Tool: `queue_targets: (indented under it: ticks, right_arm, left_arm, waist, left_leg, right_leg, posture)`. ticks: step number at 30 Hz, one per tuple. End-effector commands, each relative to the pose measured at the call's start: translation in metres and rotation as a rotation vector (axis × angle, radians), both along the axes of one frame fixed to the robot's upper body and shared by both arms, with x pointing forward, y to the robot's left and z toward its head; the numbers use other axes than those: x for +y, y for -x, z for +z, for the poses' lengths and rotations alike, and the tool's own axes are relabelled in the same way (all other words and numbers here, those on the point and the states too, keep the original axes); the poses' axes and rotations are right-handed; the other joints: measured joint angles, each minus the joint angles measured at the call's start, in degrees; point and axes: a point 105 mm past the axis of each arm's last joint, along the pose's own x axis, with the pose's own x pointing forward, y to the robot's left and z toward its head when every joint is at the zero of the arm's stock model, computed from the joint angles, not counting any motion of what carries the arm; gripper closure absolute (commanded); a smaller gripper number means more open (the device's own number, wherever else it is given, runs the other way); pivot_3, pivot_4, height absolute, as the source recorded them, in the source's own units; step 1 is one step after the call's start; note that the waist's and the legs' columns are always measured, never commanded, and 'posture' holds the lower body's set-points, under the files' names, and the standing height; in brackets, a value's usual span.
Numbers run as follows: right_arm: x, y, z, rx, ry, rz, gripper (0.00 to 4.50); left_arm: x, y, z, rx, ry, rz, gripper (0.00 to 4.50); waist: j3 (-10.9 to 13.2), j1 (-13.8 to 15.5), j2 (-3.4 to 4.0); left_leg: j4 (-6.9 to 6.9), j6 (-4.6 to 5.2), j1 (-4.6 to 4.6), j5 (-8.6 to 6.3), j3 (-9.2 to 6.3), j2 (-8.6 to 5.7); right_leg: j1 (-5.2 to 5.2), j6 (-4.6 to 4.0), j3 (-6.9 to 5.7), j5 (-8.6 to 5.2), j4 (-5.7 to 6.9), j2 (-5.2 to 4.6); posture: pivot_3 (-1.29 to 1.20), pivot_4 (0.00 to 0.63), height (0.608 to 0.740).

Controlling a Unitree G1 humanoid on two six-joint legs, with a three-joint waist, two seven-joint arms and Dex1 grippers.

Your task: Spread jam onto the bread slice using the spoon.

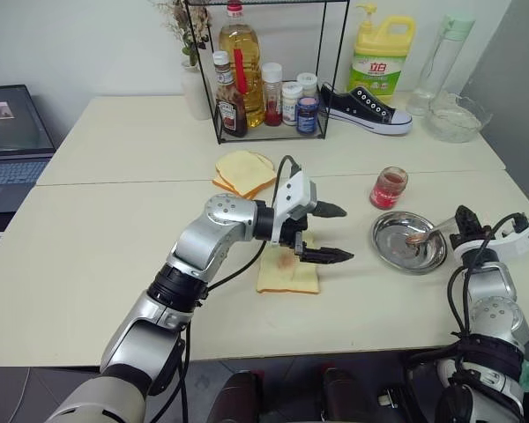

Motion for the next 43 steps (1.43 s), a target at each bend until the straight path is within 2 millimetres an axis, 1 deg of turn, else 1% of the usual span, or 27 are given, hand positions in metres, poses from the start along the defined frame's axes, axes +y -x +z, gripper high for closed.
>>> queue_targets:
  ticks: [1,7,9,10,12,13,14,15,16,18,19,20,23,26,29,31,33,36,38,41,43]
  right_arm:
    - [-0.009,0.003,0.002,-0.027,0.007,0.004,3.12]
    - [-0.027,0.012,0.01,-0.051,-0.034,-0.044,0.89]
    - [-0.033,0.017,0.015,-0.064,-0.047,-0.063,0.21]
    - [-0.038,0.021,0.019,-0.071,-0.045,-0.073,0.04]
    - [-0.046,0.032,0.03,-0.077,-0.012,-0.095,0.04]
    - [-0.047,0.039,0.037,-0.043,0.101,-0.098,0.04]
    - [-0.036,0.043,0.047,0.006,0.297,-0.044,0.04]
    - [-0.025,0.046,0.05,0.042,0.432,0.003,0.04]
    - [-0.012,0.05,0.052,0.076,0.552,0.054,0.04]
    - [0.009,0.055,0.054,0.085,0.674,0.137,0.04]
    - [0.016,0.058,0.054,0.084,0.706,0.163,0.04]
    - [0.027,0.061,0.055,0.076,0.755,0.208,0.04]
    - [0.048,0.071,0.055,0.062,0.833,0.26,0.04]
    - [0.054,0.081,0.047,0.098,0.846,0.185,0.04]
    - [0.06,0.091,0.03,0.146,0.835,0.132,0.04]
    - [0.063,0.095,0.023,0.163,0.848,0.115,0.04]
    - [0.066,0.1,0.014,0.18,0.814,0.105,0.04]
    - [0.075,0.113,-0.005,0.212,0.768,0.148,0.04]
    - [0.083,0.124,-0.013,0.231,0.726,0.164,0.04]
    - [0.091,0.132,-0.02,0.254,0.718,0.182,0.04]
    - [0.098,0.135,-0.026,0.271,0.72,0.2,0.04]
  left_arm:
    - [-0.002,0.0,0.008,-0.048,0.014,-0.004,0.0]
    - [0.003,-0.001,0.009,-0.053,0.015,0.013,0.0]
    - [0.005,-0.002,0.009,-0.053,0.015,0.024,0.0]
    - [0.006,-0.003,0.009,-0.052,0.016,0.032,0.0]
    - [0.014,-0.005,0.009,-0.043,0.017,0.071,0.0]
    - [0.023,-0.009,0.01,-0.032,0.019,0.116,0.0]
    - [0.037,-0.016,0.01,-0.027,0.017,0.191,0.0]
    - [0.047,-0.02,0.009,-0.024,0.014,0.242,0.0]
    - [0.059,-0.027,0.01,-0.057,0.018,0.32,0.0]
    - [0.083,-0.039,0.008,-0.058,0.039,0.461,0.0]
    - [0.091,-0.043,0.007,-0.061,0.046,0.507,0.0]
    - [0.108,-0.049,0.003,-0.07,0.037,0.603,0.0]
    - [0.158,-0.057,-0.01,-0.111,0.012,0.856,0.0]
    - [0.201,-0.054,-0.022,-0.121,0.02,1.093,0.0]
    - [0.231,-0.043,-0.043,-0.114,-0.001,1.275,0.0]
    - [0.242,-0.034,-0.051,-0.113,0.004,1.353,0.0]
    - [0.25,-0.025,-0.06,-0.091,0.012,1.422,0.0]
    - [0.251,-0.008,-0.076,-0.066,-0.003,1.472,0.0]
    - [0.251,0.004,-0.087,-0.047,-0.021,1.498,0.0]
    - [0.251,0.013,-0.097,-0.02,-0.032,1.523,0.0]
    - [0.251,0.018,-0.104,-0.011,-0.043,1.542,0.0]
  waist:
    - [0.0,-0.01,0.0]
    - [0.0,0.0,0.01]
    - [0.0,0.02,0.01]
    - [-0.01,0.03,0.01]
    - [-0.02,0.03,0.04]
    - [-0.03,0.03,0.06]
    - [-0.05,0.03,0.16]
    - [-0.05,0.03,0.28]
    - [-0.05,-0.15,0.28]
    - [-0.05,-0.36,0.26]
    - [-0.03,-0.36,0.21]
    - [-0.02,-0.31,0.21]
    - [-0.06,-0.11,0.28]
    - [-0.02,0.33,0.13]
    - [-0.03,0.95,0.08]
    - [-0.02,1.55,0.08]
    - [-0.04,1.99,0.06]
    - [-0.09,2.14,-0.02]
    - [-0.11,2.41,-0.03]
    - [-0.15,3.61,-0.05]
    - [-0.18,3.75,-0.05]
  left_leg:
    - [0.0,0.0,0.0,0.0,0.01,0.0]
    - [0.0,0.0,0.0,0.0,0.01,0.0]
    - [0.0,0.0,0.0,0.0,0.0,0.0]
    - [0.0,0.0,0.0,0.0,0.0,0.0]
    - [0.0,0.0,0.0,0.0,0.0,0.0]
    - [0.0,0.0,-0.01,0.0,0.0,0.0]
    - [0.0,0.0,-0.01,0.0,0.0,0.0]
    - [-0.01,0.01,-0.04,-0.01,0.0,0.0]
    - [-0.03,0.02,-0.04,-0.01,0.01,-0.01]
    - [-0.04,0.02,0.03,-0.01,-0.01,0.04]
    - [-0.03,0.02,0.11,-0.02,-0.02,0.1]
    - [-0.03,0.03,0.18,-0.02,-0.07,0.13]
    - [-0.05,0.02,0.29,-0.02,-0.1,0.11]
    - [-0.05,0.01,0.21,-0.02,-0.12,0.08]
    - [-0.04,-0.01,0.2,-0.03,-0.13,0.07]
    - [-0.01,-0.01,0.22,-0.03,-0.11,0.05]
    - [-0.01,-0.01,0.22,-0.03,-0.12,0.02]
    - [-0.01,-0.02,0.23,-0.03,-0.14,0.03]
    - [-0.04,-0.03,0.22,-0.04,-0.15,0.03]
    - [-0.2,-0.07,0.21,-0.06,-0.44,0.09]
    - [-0.33,-0.15,0.21,-0.1,-0.65,0.11]
  right_leg:
    - [0.0,0.0,0.01,0.0,0.0,0.0]
    - [0.0,0.0,0.01,0.0,0.0,-0.01]
    - [0.01,0.0,0.01,0.0,0.0,-0.01]
    - [0.01,0.0,0.01,0.0,0.0,-0.01]
    - [0.01,0.0,0.01,0.0,0.0,-0.02]
    - [0.0,0.0,0.02,0.0,0.0,-0.02]
    - [0.0,0.0,0.02,0.0,0.0,-0.03]
    - [-0.02,0.0,0.03,0.0,-0.02,-0.03]
    - [-0.03,0.03,0.05,-0.02,-0.03,-0.03]
    - [-0.02,0.03,0.05,-0.02,0.0,0.02]
    - [0.01,0.02,0.06,-0.02,0.02,0.02]
    - [0.11,0.02,0.03,-0.01,0.02,0.03]
    - [0.27,0.03,0.0,-0.02,-0.01,0.12]
    - [0.23,0.03,-0.03,-0.02,-0.07,0.03]
    - [0.24,0.03,-0.02,-0.02,-0.1,-0.13]
    - [0.24,0.04,-0.01,-0.01,-0.09,-0.2]
    - [0.25,0.08,-0.02,0.01,-0.09,-0.25]
    - [0.26,0.09,-0.03,0.02,-0.09,-0.28]
    - [0.26,0.08,-0.05,0.02,-0.11,-0.3]
    - [0.24,-0.12,-0.32,-0.11,-0.1,-0.26]
    - [0.26,-0.23,-0.53,-0.32,-0.09,-0.24]
  posture:
    - [0.0,0.15,0.74]
    - [0.0,0.15,0.74]
    - [0.0,0.15,0.74]
    - [0.0,0.15,0.74]
    - [0.0,0.15,0.74]
    - [0.0,0.15,0.74]
    - [0.0,0.15,0.74]
    - [0.0,0.15,0.74]
    - [0.0,0.15,0.74]
    - [0.0,0.15,0.74]
    - [0.0,0.15,0.74]
    - [0.0,0.15,0.74]
    - [0.0,0.15,0.74]
    - [0.0,0.15,0.74]
    - [0.0,0.15,0.74]
    - [0.0,0.15,0.74]
    - [0.0,0.15,0.74]
    - [0.0,0.15,0.74]
    - [0.0,0.15,0.74]
    - [0.0,0.15,0.74]
    - [0.0,0.15,0.74]
